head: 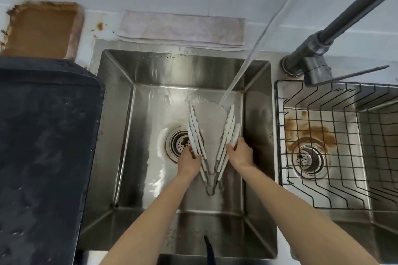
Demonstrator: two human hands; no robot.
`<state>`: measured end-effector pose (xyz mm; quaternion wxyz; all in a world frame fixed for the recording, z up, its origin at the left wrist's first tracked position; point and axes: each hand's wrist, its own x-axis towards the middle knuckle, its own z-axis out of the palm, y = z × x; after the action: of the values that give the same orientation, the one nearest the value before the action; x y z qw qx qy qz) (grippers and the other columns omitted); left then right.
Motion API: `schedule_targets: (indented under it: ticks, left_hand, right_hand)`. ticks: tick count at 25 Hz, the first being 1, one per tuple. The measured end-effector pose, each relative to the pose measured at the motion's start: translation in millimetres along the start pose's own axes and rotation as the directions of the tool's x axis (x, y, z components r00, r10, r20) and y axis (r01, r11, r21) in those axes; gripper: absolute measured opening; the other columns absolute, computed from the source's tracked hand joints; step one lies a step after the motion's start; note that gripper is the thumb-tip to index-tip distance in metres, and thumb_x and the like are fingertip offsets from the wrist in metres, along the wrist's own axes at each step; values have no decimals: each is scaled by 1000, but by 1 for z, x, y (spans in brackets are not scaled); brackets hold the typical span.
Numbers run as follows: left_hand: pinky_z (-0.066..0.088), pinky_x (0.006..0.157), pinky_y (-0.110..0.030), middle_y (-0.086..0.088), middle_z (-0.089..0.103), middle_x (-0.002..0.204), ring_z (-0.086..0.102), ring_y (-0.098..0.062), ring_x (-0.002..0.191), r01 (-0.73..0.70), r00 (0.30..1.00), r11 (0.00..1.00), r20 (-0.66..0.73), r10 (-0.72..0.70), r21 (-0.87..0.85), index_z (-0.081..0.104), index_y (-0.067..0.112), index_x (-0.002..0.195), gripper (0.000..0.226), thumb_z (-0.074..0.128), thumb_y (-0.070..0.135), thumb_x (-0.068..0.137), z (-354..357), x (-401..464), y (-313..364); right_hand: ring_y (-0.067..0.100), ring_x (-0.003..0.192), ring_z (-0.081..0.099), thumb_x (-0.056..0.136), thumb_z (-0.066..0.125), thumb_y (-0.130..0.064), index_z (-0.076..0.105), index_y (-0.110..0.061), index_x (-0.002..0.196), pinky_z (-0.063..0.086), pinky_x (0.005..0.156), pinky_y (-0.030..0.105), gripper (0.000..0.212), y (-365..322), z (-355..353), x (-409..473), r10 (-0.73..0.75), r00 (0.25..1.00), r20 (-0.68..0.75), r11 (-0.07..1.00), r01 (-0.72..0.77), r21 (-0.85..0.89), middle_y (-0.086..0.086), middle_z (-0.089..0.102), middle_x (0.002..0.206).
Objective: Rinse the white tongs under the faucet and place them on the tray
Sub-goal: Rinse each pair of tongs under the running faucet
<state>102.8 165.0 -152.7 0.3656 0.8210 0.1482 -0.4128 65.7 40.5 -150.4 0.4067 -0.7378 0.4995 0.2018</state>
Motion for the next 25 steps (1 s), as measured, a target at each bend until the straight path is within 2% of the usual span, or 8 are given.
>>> schedule_targets:
  ticks: [4,6,10,14,17,21,25]
  left_hand:
    - [39,83,-23,-14,63,122,58,-28,113,-60,995,998,-75,60,7,56,1,118,30,52,12,91,2,7,2]
    - [41,85,-25,-15,62,122,57,-29,113,-64,991,998,-117,63,-3,56,0,119,32,53,13,91,4,8,1]
    - [41,95,-33,-19,53,127,52,-31,116,1,981,997,-192,-16,-76,43,-2,125,45,58,20,88,3,11,-1]
    - [39,81,-26,-17,59,118,57,-29,109,0,992,999,-130,-5,-36,46,-1,121,46,61,24,86,2,16,0]
    - [44,87,-33,-16,56,123,56,-30,111,-21,996,997,-88,27,72,44,0,120,52,64,31,83,5,20,0]
    - [45,88,-40,-17,45,131,52,-33,116,-49,996,952,-54,68,303,35,-1,123,63,64,36,81,11,18,4]
    - [43,93,-40,-18,44,134,49,-34,120,-59,997,955,-37,73,292,34,-2,124,57,61,26,84,14,20,5]
  right_hand:
    - [36,128,44,92,54,-22,32,-1,139,38,101,39,56,-2,1,-4,4,999,-38,1000,-4,-2,21,43,139]
    - [36,128,43,91,54,-24,32,0,137,36,102,40,56,-2,3,-7,15,999,-43,1000,-15,-14,20,41,141]
    - [36,129,41,91,55,-24,32,0,137,36,103,40,57,0,6,-8,9,999,-33,1000,-9,-5,20,39,142]
    - [37,129,42,90,56,-29,26,-1,140,39,101,41,65,-2,8,-7,0,1000,-4,999,-1,-53,19,35,145]
    - [36,126,44,88,58,-32,24,0,139,42,95,39,69,-4,10,-6,-1,1000,26,990,4,-143,19,35,142]
    - [35,120,48,86,62,-25,24,0,133,45,91,38,65,-7,17,-5,-1,999,46,977,11,-215,20,34,138]
    - [35,122,46,83,64,-25,21,-1,135,45,94,37,72,-9,19,-4,17,997,77,980,-1,-198,20,33,140]
